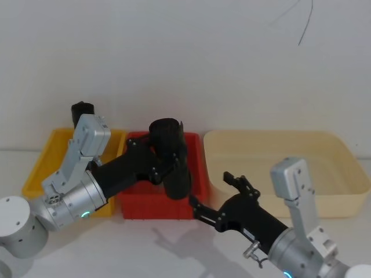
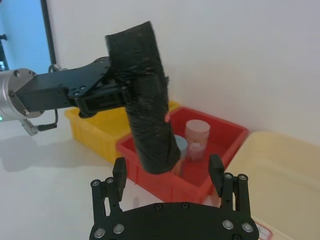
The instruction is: Pick up the garbage bag with the one hand and transfer it to the other hand.
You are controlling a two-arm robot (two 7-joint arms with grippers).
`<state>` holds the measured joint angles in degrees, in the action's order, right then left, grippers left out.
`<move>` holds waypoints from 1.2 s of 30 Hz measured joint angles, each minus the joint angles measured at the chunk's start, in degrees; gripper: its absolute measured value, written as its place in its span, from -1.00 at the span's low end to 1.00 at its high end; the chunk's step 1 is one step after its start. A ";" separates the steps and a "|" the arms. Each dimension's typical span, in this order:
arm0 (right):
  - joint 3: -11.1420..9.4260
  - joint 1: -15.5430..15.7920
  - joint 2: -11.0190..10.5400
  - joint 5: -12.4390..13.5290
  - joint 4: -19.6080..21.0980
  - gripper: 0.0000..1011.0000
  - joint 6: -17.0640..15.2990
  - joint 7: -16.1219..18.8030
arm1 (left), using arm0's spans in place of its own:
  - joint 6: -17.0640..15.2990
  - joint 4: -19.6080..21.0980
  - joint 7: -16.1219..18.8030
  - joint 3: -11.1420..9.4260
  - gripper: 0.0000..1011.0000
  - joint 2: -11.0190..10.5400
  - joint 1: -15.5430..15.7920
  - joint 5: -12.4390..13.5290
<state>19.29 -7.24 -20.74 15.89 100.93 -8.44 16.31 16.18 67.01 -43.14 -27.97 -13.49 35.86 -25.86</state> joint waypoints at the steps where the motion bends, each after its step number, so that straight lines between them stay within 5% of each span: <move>1: 0.18 -0.25 0.11 -0.10 -0.22 0.98 0.00 0.14 | 0.00 0.00 -0.01 -0.01 -0.11 0.00 0.00 -0.01; 36: 4.47 -9.24 4.42 -1.57 -11.49 0.98 1.68 3.81 | 0.00 -0.04 -0.06 -0.03 -0.11 0.03 0.03 -0.02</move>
<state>23.75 -16.48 -16.32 14.33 89.45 -6.77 20.11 16.19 66.98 -43.20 -28.00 -13.47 35.89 -25.89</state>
